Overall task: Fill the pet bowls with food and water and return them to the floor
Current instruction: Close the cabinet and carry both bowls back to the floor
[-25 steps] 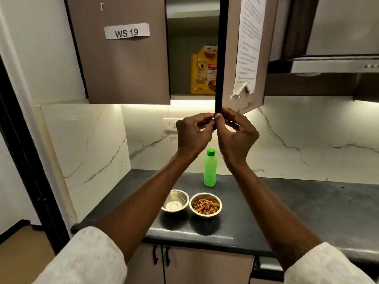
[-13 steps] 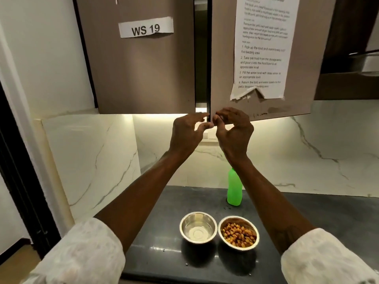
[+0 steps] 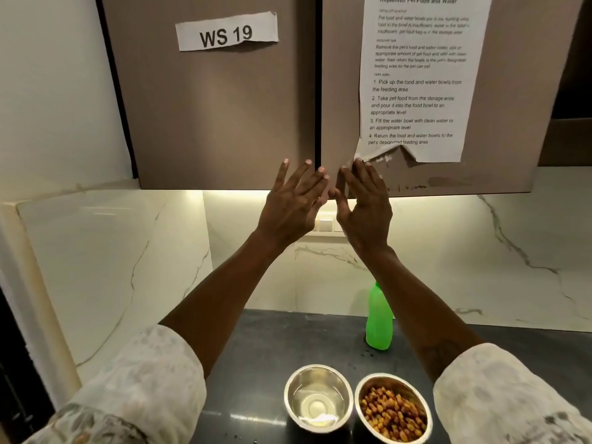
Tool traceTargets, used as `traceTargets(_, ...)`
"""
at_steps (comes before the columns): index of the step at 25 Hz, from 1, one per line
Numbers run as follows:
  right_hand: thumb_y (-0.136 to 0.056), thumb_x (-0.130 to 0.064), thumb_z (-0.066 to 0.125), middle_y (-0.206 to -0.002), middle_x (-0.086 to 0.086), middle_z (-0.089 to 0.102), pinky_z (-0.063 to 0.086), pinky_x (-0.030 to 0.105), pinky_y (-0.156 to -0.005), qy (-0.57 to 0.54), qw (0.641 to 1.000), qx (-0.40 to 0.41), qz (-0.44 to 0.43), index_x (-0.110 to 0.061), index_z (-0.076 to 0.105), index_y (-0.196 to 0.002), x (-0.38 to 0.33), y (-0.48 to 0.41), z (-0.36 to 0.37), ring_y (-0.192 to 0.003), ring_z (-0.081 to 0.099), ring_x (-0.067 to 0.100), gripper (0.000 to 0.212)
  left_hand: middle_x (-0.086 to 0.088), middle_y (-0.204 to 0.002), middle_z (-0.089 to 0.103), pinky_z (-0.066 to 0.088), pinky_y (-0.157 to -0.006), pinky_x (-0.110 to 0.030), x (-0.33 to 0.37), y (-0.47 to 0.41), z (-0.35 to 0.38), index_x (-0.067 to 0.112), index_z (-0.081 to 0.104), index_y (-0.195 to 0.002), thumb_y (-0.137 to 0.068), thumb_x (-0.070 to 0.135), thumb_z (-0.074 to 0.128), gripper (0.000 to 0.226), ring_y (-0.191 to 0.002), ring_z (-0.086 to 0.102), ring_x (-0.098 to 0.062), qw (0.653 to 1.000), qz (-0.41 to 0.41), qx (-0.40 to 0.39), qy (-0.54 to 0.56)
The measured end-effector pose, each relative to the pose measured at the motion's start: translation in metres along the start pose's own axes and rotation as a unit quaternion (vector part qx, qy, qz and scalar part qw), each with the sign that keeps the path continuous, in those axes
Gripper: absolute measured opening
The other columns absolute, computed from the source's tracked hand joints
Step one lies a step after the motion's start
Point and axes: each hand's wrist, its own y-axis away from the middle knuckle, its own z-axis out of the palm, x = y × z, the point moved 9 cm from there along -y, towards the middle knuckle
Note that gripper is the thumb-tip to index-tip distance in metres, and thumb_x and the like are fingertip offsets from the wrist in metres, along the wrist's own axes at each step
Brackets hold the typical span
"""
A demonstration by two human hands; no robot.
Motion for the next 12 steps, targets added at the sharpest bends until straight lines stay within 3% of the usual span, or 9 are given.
traceTargets(4,-0.094,-0.014,0.074,-0.145,0.014,0.062,0.048,0.054,-0.111,0.053,0.998,0.002,-0.047,-0.013,0.070,-0.133,0.008,-0.006,0.018,-0.139,0.055,0.033,0.040,-0.010,-0.161,0.047,0.013,-0.127,-0.061,-0.010,-0.005,0.028,0.012,0.052,-0.153,-0.107,0.045,0.043,0.058,-0.155,0.036,-0.033,0.999,-0.031,-0.044,0.000)
traceTargets(12,-0.095,-0.007,0.070,-0.147,0.015,0.061,0.042,0.051,-0.116,0.085,0.995,-0.038,-0.037,-0.012,0.071,-0.130,0.024,-0.013,0.047,-0.142,0.053,0.032,0.036,-0.009,-0.168,0.035,-0.011,-0.128,-0.053,-0.021,-0.013,0.063,0.014,0.041,-0.159,-0.106,0.058,0.026,0.071,-0.160,0.022,-0.028,0.992,-0.053,-0.108,-0.033)
